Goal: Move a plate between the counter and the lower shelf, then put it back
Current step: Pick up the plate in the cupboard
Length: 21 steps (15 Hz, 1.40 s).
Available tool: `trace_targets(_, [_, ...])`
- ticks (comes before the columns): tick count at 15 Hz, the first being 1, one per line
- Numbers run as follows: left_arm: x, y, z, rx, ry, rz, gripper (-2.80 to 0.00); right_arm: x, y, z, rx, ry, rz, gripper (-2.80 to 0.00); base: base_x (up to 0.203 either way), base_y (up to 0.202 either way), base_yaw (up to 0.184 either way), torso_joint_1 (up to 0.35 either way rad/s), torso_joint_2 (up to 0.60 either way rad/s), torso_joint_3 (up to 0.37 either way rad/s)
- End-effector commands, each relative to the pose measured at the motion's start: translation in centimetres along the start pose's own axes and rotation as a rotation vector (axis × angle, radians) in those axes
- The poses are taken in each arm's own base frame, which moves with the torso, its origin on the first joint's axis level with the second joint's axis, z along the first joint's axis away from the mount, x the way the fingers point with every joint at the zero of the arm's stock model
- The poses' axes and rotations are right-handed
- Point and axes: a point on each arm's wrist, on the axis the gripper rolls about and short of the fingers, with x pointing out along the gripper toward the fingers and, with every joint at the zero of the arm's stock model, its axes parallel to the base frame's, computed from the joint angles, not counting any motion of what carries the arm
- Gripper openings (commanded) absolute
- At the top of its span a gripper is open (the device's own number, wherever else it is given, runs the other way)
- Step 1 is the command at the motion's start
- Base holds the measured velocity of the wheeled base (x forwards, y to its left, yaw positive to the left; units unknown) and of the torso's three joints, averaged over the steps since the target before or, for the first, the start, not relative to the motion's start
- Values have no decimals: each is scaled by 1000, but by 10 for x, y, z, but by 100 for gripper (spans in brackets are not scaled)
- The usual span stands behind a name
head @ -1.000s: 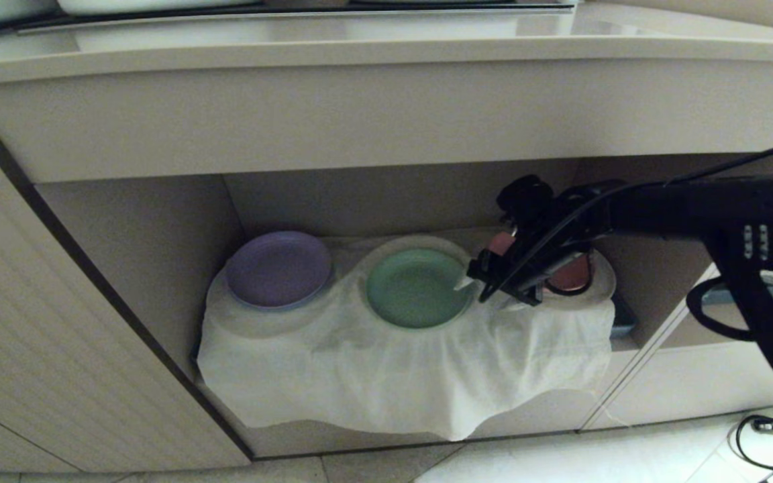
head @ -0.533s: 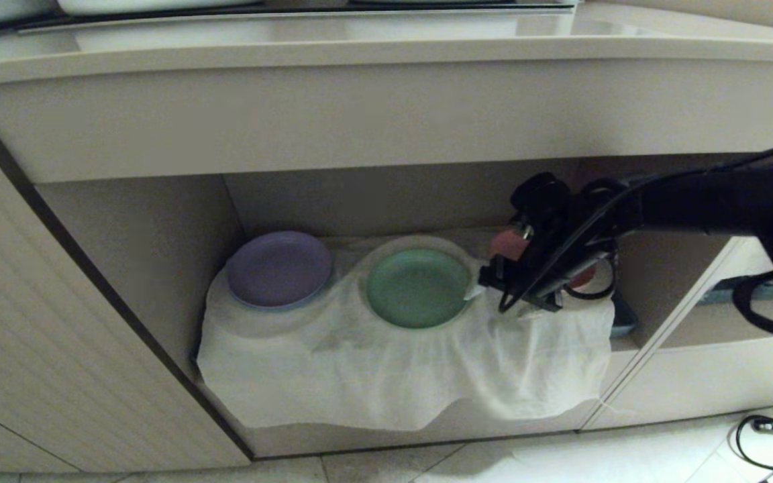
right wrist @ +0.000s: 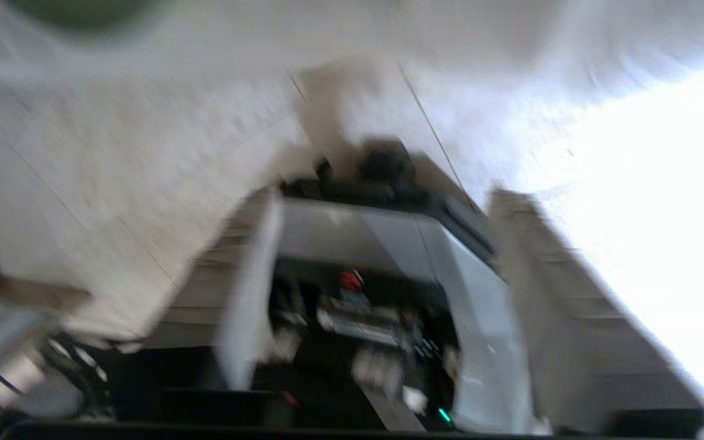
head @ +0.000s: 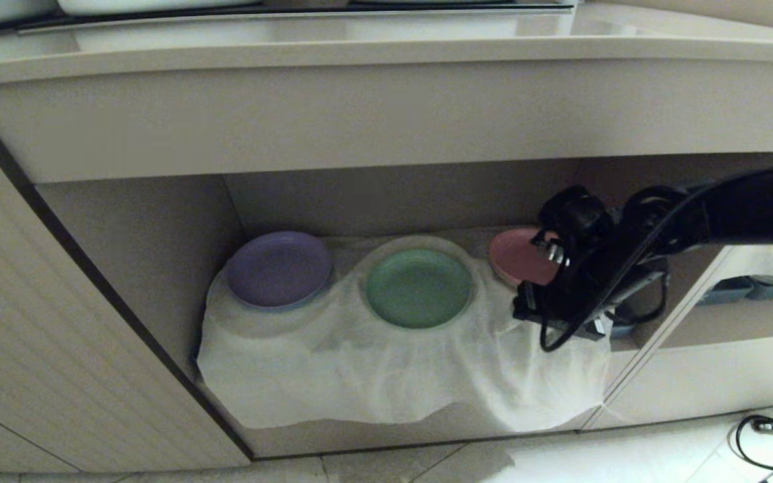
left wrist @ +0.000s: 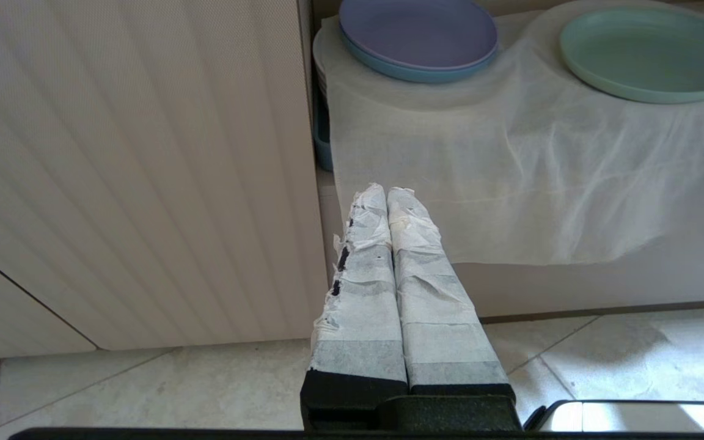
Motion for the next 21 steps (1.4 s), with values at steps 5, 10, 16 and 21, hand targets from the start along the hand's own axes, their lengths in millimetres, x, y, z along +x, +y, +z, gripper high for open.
trace_targets(5, [0,0,0,0,0,0,-280,-34,-22,-56,-139,64,-30,-280,0,0,0,0,0,0])
trace_targets(10, [0,0,0,0,0,0,-280,-64,-40,-101,-189,52,-56,-280,0,0,0,0,0,0])
trace_targets(16, [0,0,0,0,0,0,-280,-103,-83,-147,-131,-131,-127,-280,0,0,0,0,0,0])
trace_targets(21, [0,0,0,0,0,0,-280,-128,-120,-184,-99,-403,-198,-280,0,0,0,0,0,0])
